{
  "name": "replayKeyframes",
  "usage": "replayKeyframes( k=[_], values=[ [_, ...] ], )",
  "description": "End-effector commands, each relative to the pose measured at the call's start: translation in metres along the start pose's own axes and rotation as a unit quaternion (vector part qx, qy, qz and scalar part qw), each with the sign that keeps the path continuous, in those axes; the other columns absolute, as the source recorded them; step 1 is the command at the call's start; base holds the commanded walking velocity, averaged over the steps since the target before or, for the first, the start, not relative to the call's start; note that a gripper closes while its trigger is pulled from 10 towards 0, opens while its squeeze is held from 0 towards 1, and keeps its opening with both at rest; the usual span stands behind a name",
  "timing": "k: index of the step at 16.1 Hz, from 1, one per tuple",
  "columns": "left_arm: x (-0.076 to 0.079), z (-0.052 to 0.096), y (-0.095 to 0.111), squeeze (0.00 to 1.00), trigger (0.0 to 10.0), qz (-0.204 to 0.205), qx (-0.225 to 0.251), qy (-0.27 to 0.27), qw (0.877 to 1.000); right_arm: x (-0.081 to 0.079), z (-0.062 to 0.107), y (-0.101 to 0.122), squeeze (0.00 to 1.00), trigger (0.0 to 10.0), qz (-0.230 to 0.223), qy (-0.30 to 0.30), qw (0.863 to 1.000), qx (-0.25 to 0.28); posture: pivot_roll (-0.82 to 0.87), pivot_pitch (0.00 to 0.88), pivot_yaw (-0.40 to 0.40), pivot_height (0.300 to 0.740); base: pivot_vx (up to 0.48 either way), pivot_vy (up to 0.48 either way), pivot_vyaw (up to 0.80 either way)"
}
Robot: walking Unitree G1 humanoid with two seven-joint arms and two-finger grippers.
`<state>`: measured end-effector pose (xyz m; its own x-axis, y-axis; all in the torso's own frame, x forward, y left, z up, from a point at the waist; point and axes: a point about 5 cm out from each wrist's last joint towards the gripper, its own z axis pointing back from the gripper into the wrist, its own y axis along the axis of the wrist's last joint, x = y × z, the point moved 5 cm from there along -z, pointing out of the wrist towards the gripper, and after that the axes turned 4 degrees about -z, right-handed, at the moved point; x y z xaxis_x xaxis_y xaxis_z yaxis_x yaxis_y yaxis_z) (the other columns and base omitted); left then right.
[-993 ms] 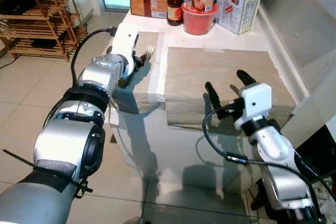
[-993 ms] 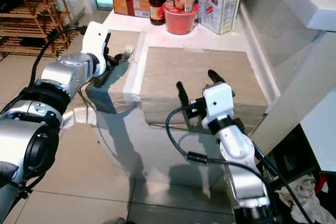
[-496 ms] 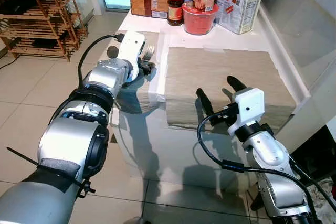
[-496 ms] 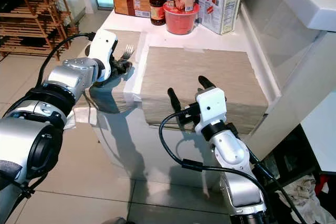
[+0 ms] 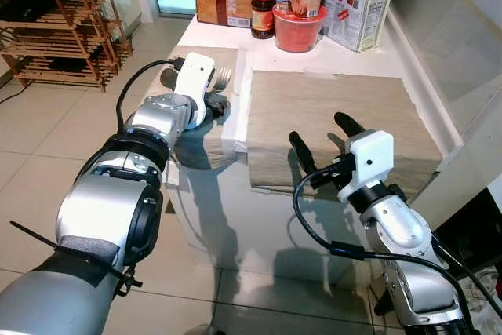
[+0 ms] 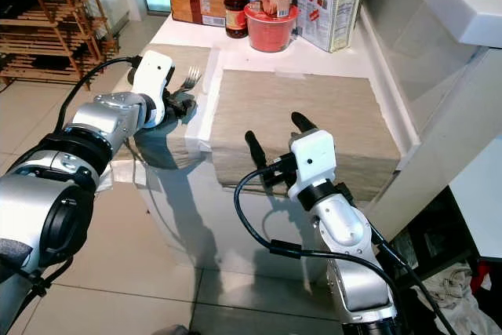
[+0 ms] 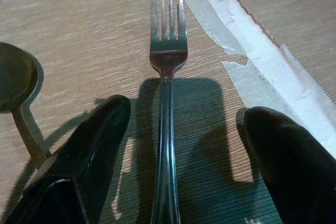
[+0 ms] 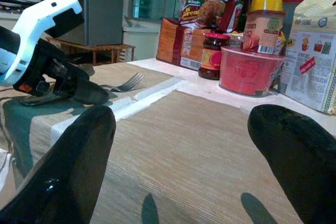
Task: Setting the table
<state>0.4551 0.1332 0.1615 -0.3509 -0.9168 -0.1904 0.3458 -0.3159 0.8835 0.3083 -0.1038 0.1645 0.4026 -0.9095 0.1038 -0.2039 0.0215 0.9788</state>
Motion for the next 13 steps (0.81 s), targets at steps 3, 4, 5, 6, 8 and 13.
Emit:
replayKeyframes(
  k=[3, 4, 5, 6, 8, 13],
  values=[
    [-0.006, 0.002, 0.004, 0.0, 10.0, 0.022, 0.003, 0.003, 1.0, -0.001, 0.001, 0.002, 0.0, 10.0, -0.005, 0.004, 1.0, 0.001, -0.06, 0.0, 0.051, 0.74, 0.0, 0.0, 0.0],
    [-0.004, 0.002, 0.002, 0.0, 10.0, 0.034, -0.001, -0.002, 0.999, -0.002, 0.001, 0.002, 0.0, 10.0, -0.006, 0.003, 1.0, 0.001, -0.06, 0.0, 0.051, 0.74, 0.0, 0.0, 0.0],
    [-0.003, 0.001, 0.0, 0.0, 10.0, 0.048, -0.005, -0.007, 0.999, -0.002, 0.001, 0.002, 0.0, 10.0, -0.006, 0.003, 1.0, 0.001, -0.06, 0.0, 0.051, 0.74, 0.0, 0.0, 0.0],
    [0.0, 0.001, -0.005, 0.0, 10.0, 0.063, -0.013, -0.016, 0.998, -0.003, 0.0, 0.003, 0.0, 10.0, -0.007, 0.004, 1.0, 0.002, -0.06, 0.0, 0.051, 0.74, 0.0, 0.0, 0.0],
    [0.002, 0.001, -0.011, 0.0, 5.0, 0.073, -0.024, -0.02, 0.997, -0.005, 0.0, 0.003, 0.0, 10.0, -0.009, 0.005, 1.0, 0.003, -0.06, 0.0, 0.051, 0.74, 0.0, 0.0, 0.0],
    [-0.003, 0.002, -0.02, 0.0, 0.0, 0.042, -0.045, -0.009, 0.998, -0.005, 0.0, 0.001, 0.0, 10.0, -0.008, 0.006, 1.0, -0.002, -0.06, 0.0, 0.051, 0.74, 0.0, 0.0, 0.0]
  ],
)
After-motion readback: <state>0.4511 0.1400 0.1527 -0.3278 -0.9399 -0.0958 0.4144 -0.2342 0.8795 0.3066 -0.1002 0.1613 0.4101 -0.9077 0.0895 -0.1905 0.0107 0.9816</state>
